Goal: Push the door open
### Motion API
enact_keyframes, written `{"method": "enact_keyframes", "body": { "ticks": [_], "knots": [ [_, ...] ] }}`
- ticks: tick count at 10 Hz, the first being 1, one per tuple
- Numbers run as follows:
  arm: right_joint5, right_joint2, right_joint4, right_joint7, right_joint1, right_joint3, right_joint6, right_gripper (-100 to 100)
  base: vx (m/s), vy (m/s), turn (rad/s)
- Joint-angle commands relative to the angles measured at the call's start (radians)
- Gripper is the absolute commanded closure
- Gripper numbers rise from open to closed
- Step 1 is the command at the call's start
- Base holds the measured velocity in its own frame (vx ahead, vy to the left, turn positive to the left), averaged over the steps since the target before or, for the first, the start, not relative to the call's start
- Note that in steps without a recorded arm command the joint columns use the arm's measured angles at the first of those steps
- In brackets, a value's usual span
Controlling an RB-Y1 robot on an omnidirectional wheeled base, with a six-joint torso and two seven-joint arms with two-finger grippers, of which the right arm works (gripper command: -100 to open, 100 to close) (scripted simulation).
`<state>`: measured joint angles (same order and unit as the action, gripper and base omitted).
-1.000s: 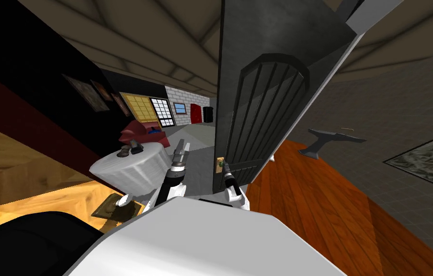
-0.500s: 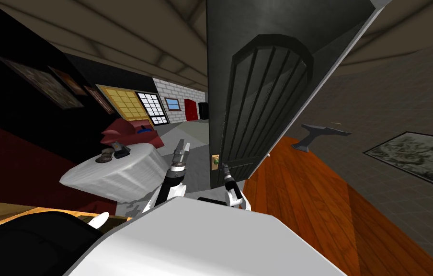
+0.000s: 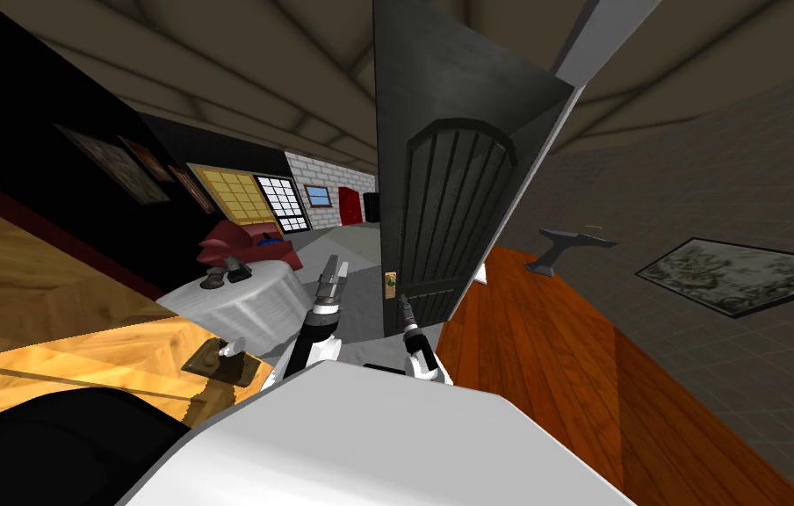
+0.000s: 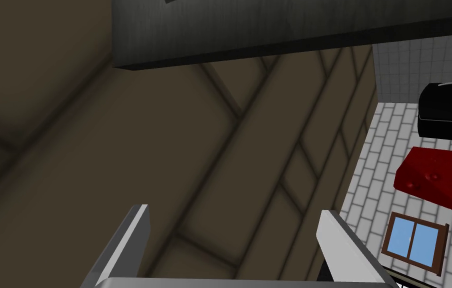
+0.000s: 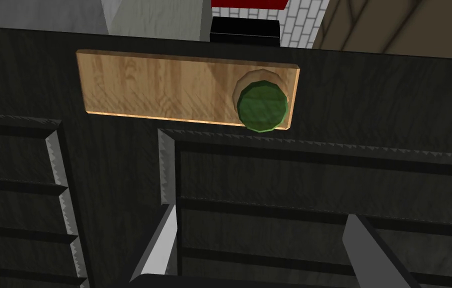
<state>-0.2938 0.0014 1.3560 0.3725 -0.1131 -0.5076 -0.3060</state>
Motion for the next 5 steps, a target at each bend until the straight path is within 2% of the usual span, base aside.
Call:
{"method": "enact_keyframes", "body": {
  "ticks": [1,2,3,5],
  "knots": [
    [-0.002,0.031,0.015,0.008,-0.012,-0.015,0.005,-100,-0.178,-0.077,-0.010],
    [0.000,0.024,0.001,0.006,-0.007,-0.011,-0.003,-100,-0.071,-0.025,0.003],
    [0.001,-0.005,-0.003,0.007,-0.001,-0.007,-0.002,-100,0.073,0.035,0.015],
    [0.002,-0.024,-0.009,0.005,0.009,0.000,0.000,-100,0.195,0.107,0.012]
  ]
}}
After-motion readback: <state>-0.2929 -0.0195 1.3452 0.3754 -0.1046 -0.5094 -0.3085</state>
